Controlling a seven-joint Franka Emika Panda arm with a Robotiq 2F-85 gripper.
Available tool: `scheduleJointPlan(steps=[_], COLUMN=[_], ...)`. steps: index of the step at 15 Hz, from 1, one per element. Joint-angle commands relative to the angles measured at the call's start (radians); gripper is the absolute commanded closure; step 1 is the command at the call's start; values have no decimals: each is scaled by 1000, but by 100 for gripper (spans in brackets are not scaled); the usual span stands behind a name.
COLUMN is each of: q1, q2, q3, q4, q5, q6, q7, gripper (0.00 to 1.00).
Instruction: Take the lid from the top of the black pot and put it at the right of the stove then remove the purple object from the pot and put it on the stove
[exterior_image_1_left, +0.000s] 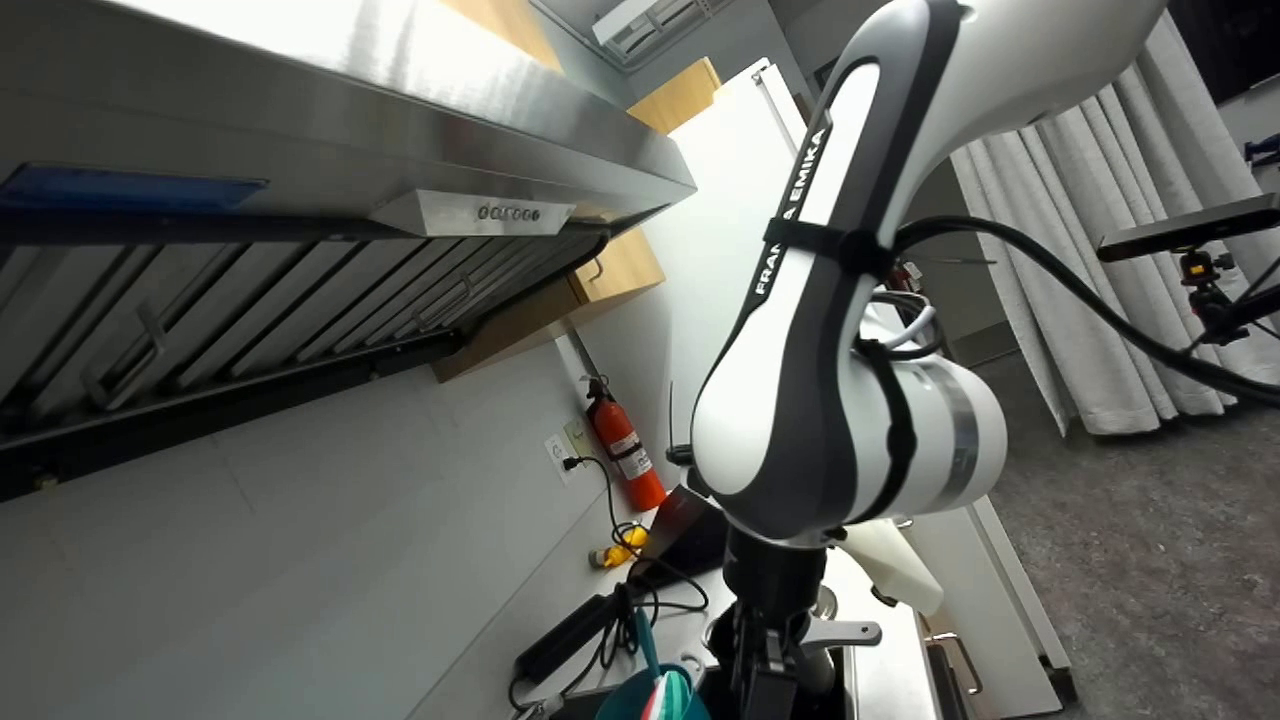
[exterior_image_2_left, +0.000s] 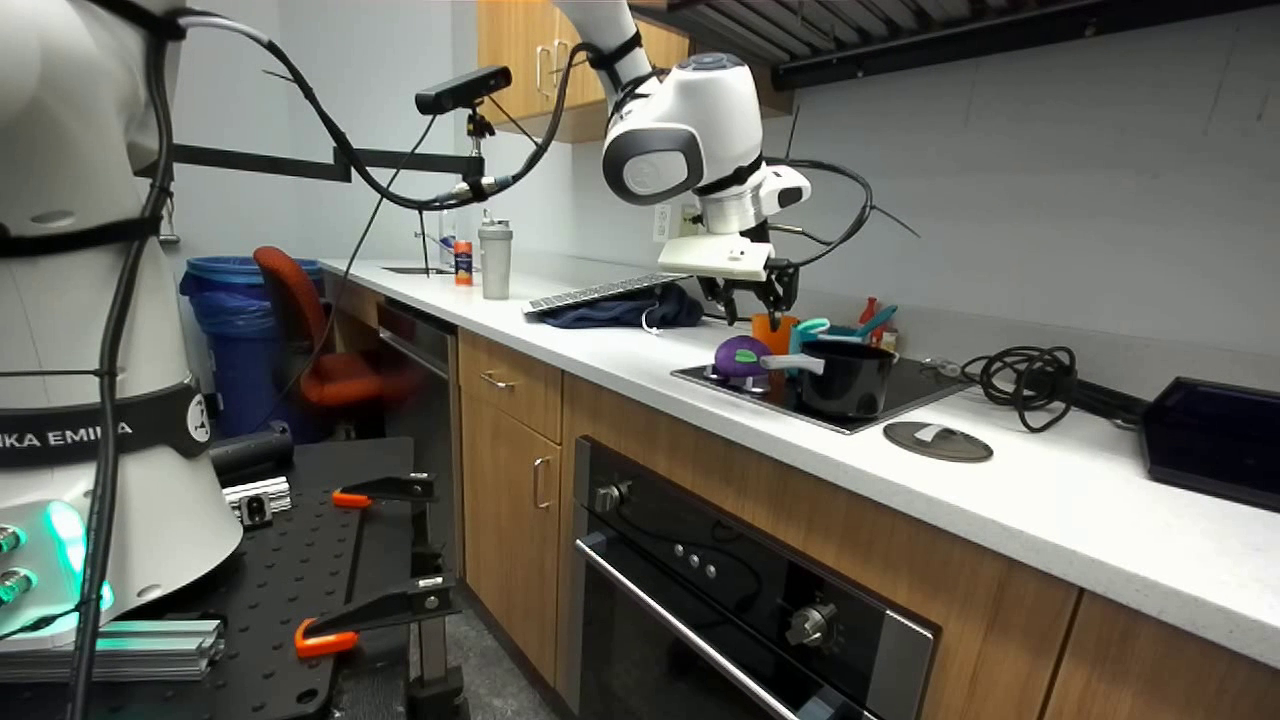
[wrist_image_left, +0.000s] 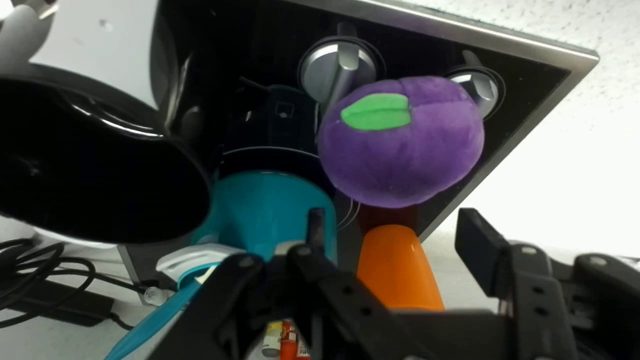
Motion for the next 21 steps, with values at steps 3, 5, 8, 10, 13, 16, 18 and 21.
scheduleJointPlan(steps=[3, 5, 8, 10, 13, 16, 18, 21], q1=[-20, -37, -67, -90, -125, -166, -192, -234], q2=[-37, -51, -74, -90, -109, -116, -109, -82], q3=[-2, 5, 13, 18, 19, 16, 12, 6], q4=[2, 4, 12, 19, 42, 77, 106, 157], q5=[6, 20, 45, 63, 102, 147, 174, 210], q6=[-18, -21, -25, -28, -31, -35, -34, -32], q7=[-12, -21, -30, -34, -42, -50, -50, -45], gripper=[0, 0, 0, 0, 0, 0, 0, 0])
